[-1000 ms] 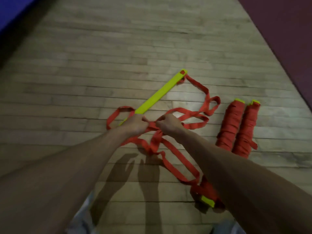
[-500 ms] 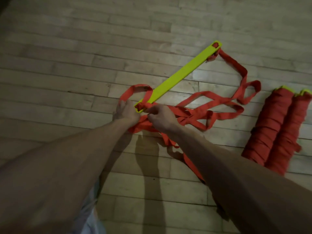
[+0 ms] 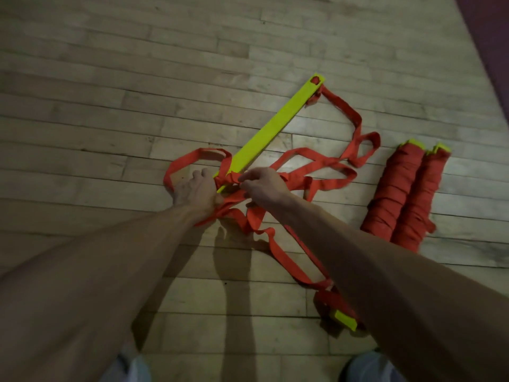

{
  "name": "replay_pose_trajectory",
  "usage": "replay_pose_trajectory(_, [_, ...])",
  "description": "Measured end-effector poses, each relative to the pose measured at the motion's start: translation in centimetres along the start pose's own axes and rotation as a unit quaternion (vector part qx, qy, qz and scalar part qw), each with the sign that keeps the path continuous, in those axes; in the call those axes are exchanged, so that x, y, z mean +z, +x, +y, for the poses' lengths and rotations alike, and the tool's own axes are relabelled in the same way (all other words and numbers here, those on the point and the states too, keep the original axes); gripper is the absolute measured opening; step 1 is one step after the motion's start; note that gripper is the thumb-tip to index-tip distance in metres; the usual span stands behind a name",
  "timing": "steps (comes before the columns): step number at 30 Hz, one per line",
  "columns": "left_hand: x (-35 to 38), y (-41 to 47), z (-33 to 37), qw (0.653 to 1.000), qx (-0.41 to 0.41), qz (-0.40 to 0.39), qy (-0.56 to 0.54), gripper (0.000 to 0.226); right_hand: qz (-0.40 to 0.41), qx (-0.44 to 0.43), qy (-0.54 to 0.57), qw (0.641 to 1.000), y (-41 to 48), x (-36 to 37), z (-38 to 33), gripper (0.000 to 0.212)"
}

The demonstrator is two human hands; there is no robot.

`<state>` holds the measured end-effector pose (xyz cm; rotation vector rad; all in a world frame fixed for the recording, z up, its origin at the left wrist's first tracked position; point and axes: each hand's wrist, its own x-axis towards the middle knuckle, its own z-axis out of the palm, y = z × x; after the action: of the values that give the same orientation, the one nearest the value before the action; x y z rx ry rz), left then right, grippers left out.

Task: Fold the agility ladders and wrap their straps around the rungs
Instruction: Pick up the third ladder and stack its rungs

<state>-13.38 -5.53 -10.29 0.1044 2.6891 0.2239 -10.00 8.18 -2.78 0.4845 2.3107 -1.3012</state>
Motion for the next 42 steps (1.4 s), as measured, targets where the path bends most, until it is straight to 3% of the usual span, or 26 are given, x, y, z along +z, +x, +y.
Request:
replay_pose_trajectory(6, [-7.5,-2.9,1.2,0.986,0.023,0.087,-0.140,0.049,0.052,-0.003,0.085,0.995,-3.4,-2.3,-2.6,0.026])
replay_pose_trajectory(8, [-10.8,-3.9,2.0,0.982,0.062,0.129,-0.126,0.047,0.059,-0.031,0.072,0.995,-4.8,-3.1,-4.2,0.019])
replay_pose_trajectory(12, [-18.2,-8.2,4.1,0.973,0.126,0.183,-0.062,0.062,0.057,-0.105,-0.026,0.992,-9.7,-6.5,-8.1,0.031])
replay_pose_trajectory(15, [-23.1,-12.2,5.7,0.958,0.165,0.232,-0.017,0.042,0.079,-0.142,-0.070,0.984,-14.0,-9.9,-10.5,0.032])
replay_pose_trajectory(19, [-29.1,-18.2,8.0,0.935,0.205,0.287,0.031,0.034,0.110,-0.175,-0.127,0.970,-19.3,-14.2,-12.6,0.036])
replay_pose_trajectory(24, [-32.7,-23.6,9.7,0.919,0.230,0.319,0.008,0.039,0.101,-0.213,-0.194,0.952,-24.4,-16.3,-13.5,0.066])
replay_pose_trajectory(29, [-30.9,-25.6,9.7,0.915,0.232,0.311,-0.112,0.045,0.065,-0.227,-0.172,0.956,-25.1,-14.7,-12.5,0.094])
replay_pose_trajectory(31, [-30.5,-26.1,10.0,0.914,0.241,0.304,-0.121,0.044,0.047,-0.272,-0.183,0.943,-25.3,-13.3,-13.2,0.081])
replay_pose_trajectory(34, [-30.8,-26.7,10.7,0.921,0.241,0.278,-0.126,0.041,0.072,-0.325,-0.197,0.922,-25.1,-11.2,-13.9,0.036])
replay_pose_trajectory(37, [-31.2,-26.8,10.5,0.927,0.252,0.219,-0.171,0.047,0.130,-0.306,-0.217,0.918,-24.2,-11.1,-13.2,0.028])
replay_pose_trajectory(40, [-31.5,-27.2,10.2,0.916,0.268,0.169,-0.246,0.045,0.139,-0.283,-0.145,0.938,-24.6,-12.1,-12.8,0.005])
replay_pose_trajectory(42, [-31.9,-27.5,9.6,0.909,0.267,0.174,-0.268,0.038,0.132,-0.278,-0.071,0.949,-25.1,-13.0,-13.0,0.009])
